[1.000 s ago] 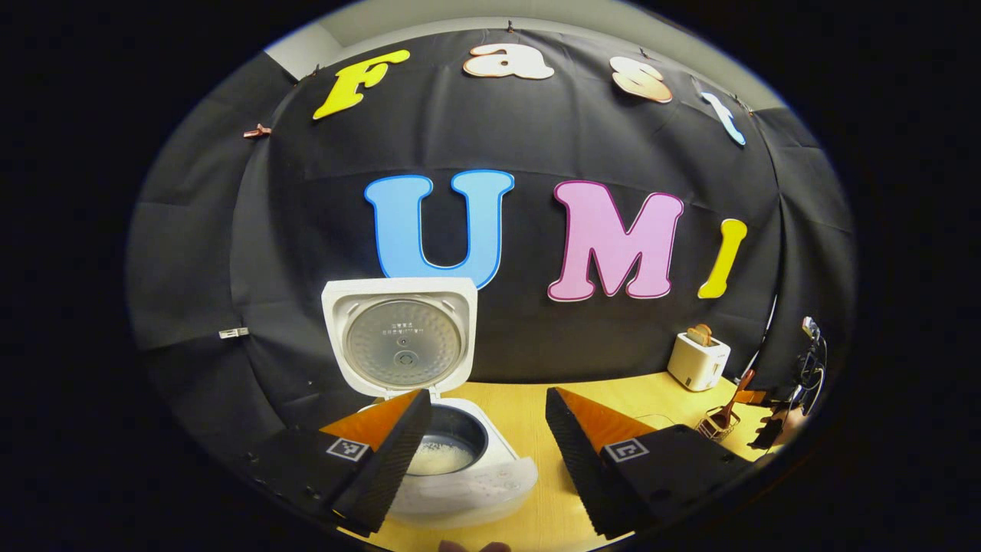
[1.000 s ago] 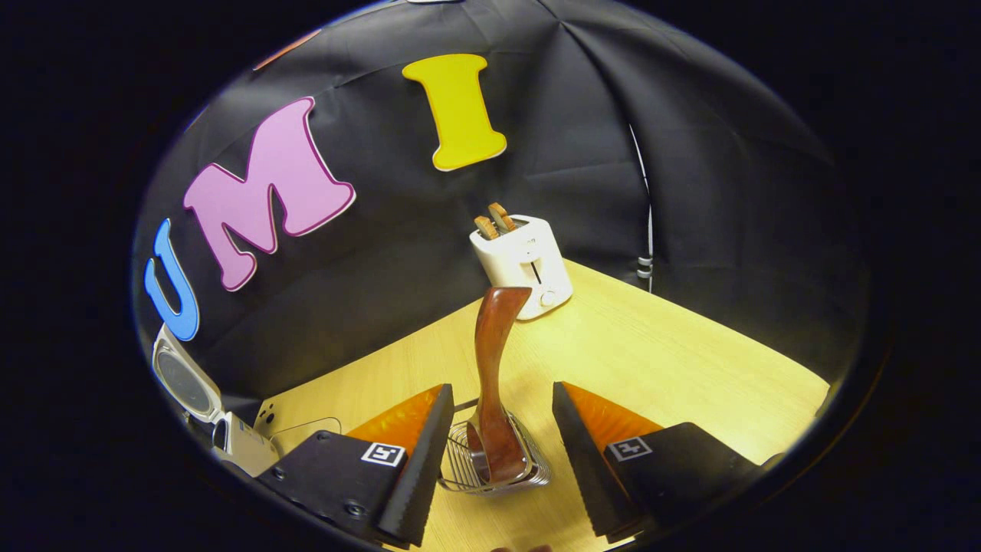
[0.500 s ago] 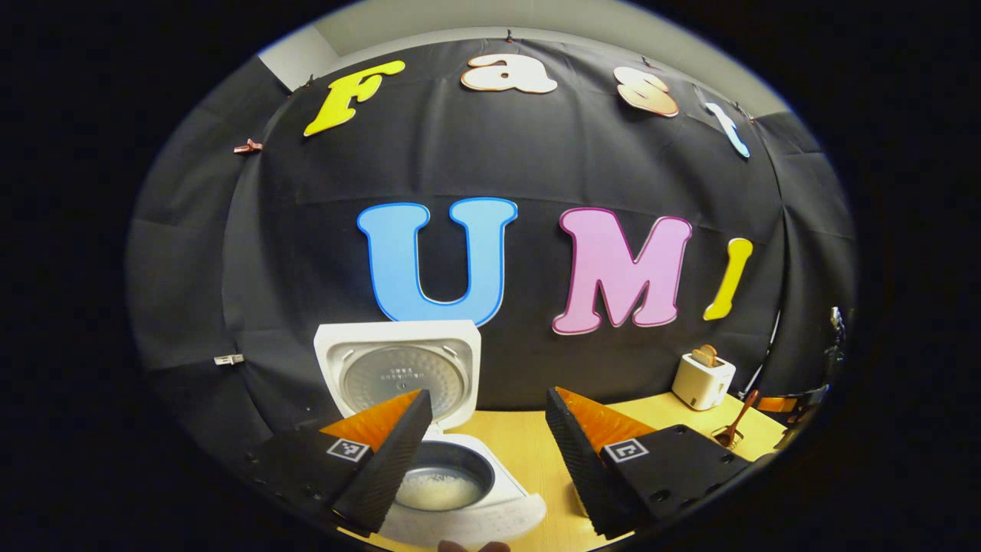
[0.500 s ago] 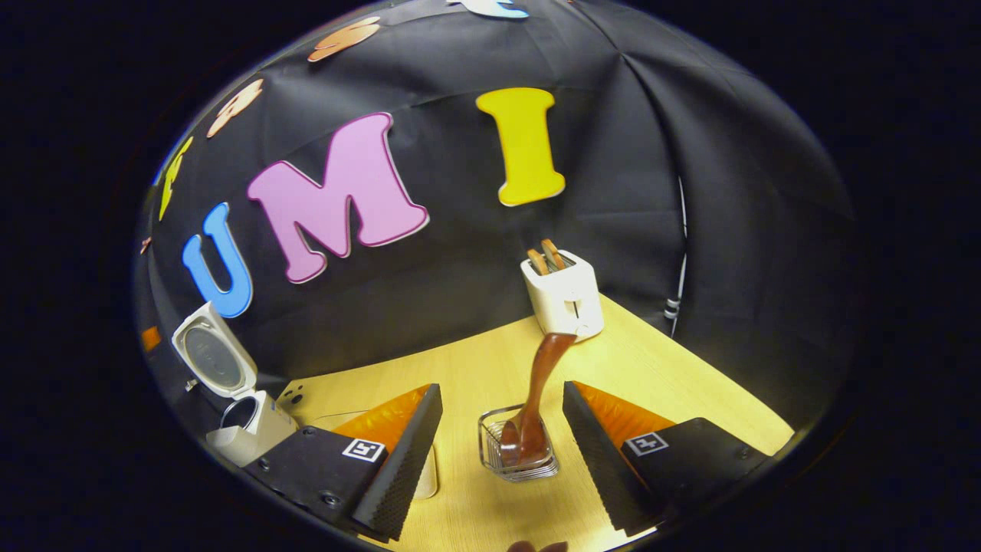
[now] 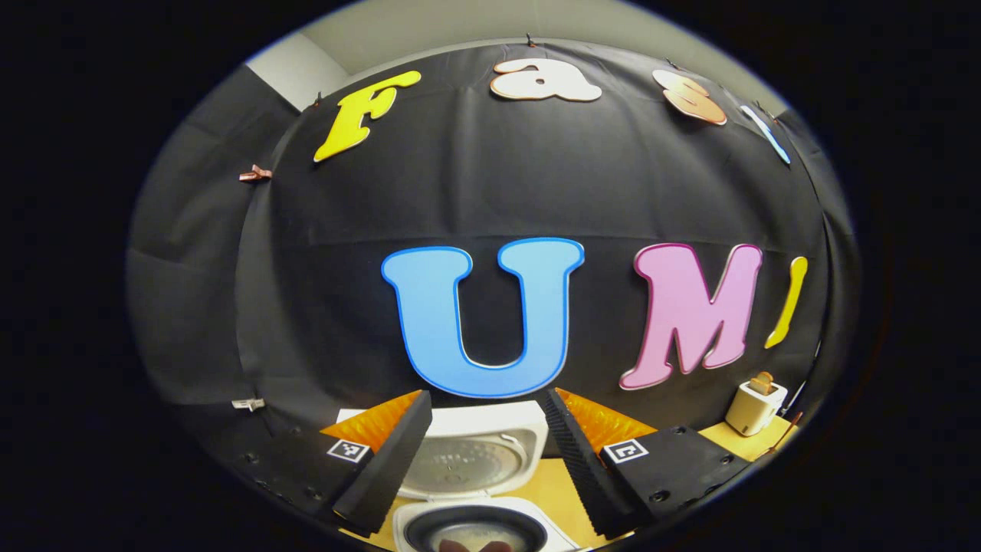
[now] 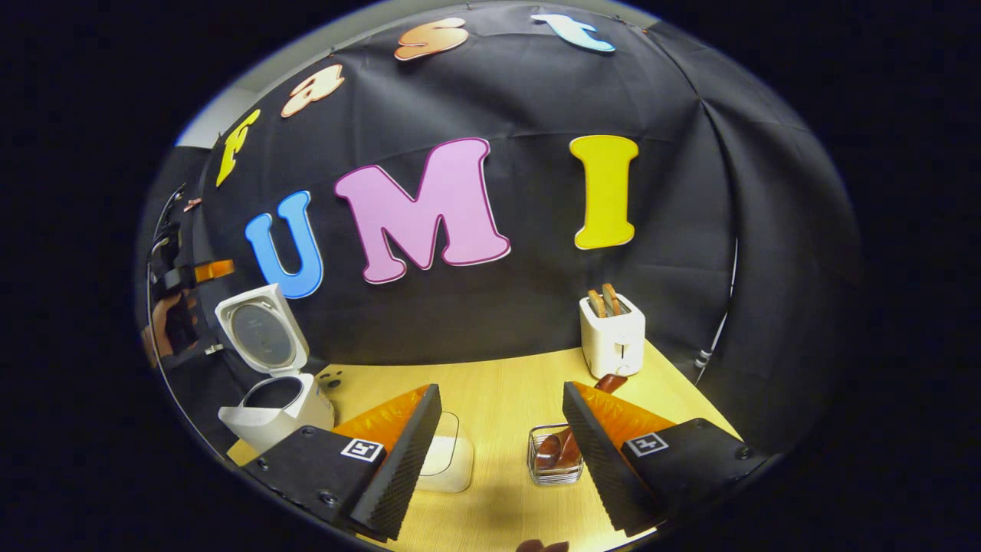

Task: Close the left gripper, press the button to open the rice cooker; take a wooden spoon from the chopstick holder with the right hand, scoop a spoonful of rice and pour it into the rice cooker, then put the wooden spoon back into the chopstick holder.

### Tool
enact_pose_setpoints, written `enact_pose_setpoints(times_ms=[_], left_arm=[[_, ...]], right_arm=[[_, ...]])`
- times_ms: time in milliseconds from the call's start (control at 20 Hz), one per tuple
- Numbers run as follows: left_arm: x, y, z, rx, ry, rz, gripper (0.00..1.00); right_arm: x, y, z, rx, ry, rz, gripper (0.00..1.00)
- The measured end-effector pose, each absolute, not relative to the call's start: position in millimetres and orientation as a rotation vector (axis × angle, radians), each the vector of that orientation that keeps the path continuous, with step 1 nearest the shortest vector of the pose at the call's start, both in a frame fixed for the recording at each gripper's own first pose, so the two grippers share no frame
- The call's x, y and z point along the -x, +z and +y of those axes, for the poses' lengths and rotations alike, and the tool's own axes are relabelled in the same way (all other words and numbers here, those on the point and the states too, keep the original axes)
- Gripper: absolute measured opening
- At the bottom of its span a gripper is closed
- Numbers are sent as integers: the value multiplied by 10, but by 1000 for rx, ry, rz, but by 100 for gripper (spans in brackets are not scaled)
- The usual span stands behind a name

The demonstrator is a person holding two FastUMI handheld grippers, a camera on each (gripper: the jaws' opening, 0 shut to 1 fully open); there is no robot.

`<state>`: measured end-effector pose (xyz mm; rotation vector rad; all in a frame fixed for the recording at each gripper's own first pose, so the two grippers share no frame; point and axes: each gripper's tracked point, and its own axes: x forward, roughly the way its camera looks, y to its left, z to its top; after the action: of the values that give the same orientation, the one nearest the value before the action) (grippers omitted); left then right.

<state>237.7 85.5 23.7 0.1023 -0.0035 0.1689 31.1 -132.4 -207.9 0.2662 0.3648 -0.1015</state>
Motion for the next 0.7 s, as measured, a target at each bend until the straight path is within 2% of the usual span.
enact_pose_setpoints(times_ms=[200,400,700], left_arm=[[-2780,180,1164,-95,230,9,95],[-3078,-191,1423,-73,262,101,95],[-3099,-474,1522,-56,294,174,96]], right_arm=[[-304,-1924,-1184,-232,-73,356,98],[-311,-1848,-1107,-213,-61,347,98],[-341,-1808,-1093,-211,-59,350,98]])
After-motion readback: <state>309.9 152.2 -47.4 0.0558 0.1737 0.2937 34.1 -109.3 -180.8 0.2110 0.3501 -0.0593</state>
